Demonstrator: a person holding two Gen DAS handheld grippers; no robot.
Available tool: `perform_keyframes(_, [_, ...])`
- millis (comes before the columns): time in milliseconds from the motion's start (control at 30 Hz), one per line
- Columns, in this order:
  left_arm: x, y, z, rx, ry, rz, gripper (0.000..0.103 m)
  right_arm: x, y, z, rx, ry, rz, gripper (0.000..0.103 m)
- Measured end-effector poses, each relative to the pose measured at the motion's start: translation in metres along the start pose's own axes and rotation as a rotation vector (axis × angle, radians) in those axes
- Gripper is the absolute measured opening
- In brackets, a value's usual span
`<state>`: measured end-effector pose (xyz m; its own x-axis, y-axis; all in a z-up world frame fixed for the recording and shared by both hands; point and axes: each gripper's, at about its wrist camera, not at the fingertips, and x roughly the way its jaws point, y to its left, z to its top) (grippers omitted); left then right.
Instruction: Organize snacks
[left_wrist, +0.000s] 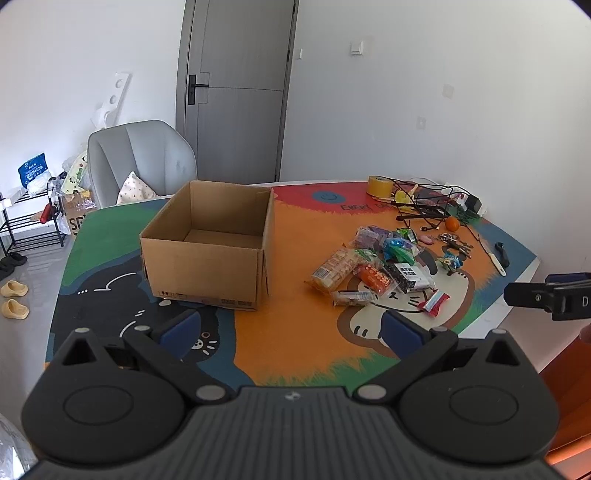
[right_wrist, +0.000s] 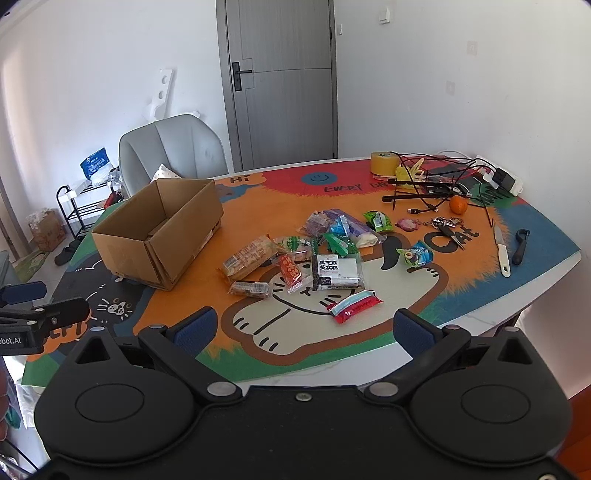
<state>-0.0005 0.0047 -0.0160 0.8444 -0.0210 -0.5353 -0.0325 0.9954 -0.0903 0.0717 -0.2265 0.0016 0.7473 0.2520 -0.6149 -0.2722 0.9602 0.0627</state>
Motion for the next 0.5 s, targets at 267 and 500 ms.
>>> perform_keyframes(267, [0.0020,-0.0032,-0.0020,0.006,0.006,-0.002,0.103,0.0000,-0.0002,-0.0001,-0.001,-0.001,0.004,0.103])
perform_keyframes(500, [-0.0004,-0.0081,-0.0017,0.012,-0.006,-0.019,0.103,-0.0007,0.0001,0.0003,-0.010,-0.007,0.011,0.103])
